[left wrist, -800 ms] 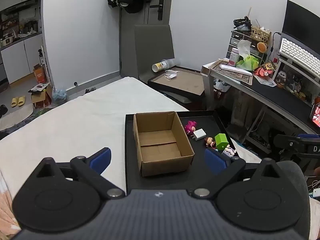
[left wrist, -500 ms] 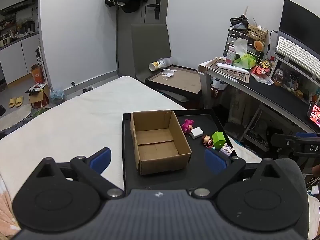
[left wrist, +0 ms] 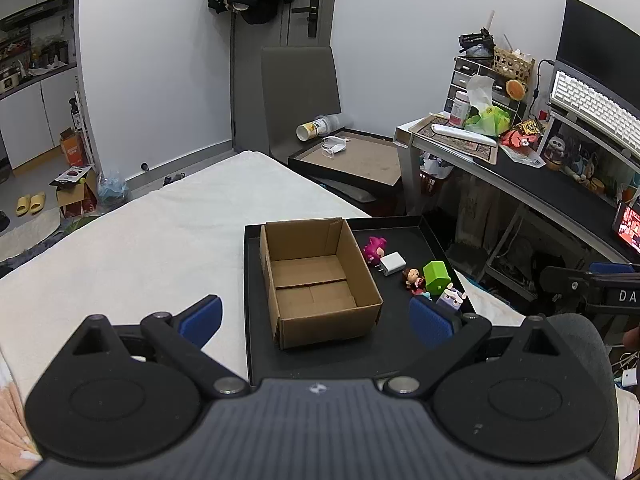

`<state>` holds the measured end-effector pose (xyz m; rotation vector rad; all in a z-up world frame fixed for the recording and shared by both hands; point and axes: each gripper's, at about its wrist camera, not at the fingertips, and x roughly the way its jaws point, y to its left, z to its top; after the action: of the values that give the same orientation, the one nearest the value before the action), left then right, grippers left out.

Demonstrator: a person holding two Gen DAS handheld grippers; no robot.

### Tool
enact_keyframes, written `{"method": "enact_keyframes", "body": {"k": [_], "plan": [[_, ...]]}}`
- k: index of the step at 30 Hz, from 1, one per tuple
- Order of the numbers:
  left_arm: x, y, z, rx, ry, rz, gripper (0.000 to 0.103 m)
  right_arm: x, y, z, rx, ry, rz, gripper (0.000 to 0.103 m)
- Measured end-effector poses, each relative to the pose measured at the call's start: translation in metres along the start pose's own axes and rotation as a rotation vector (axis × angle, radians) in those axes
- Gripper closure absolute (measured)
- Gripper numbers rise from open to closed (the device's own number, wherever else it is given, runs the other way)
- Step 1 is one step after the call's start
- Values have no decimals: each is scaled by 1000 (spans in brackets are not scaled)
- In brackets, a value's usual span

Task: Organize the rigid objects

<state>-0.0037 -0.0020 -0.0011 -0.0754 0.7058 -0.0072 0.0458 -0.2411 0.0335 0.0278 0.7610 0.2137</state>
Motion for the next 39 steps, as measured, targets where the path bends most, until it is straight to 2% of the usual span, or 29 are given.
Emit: {"method": "enact_keyframes", "body": {"k": [39], "plan": [[7, 1, 0, -5, 9, -40, 4, 4, 6, -2, -25, 15, -30, 0]]}}
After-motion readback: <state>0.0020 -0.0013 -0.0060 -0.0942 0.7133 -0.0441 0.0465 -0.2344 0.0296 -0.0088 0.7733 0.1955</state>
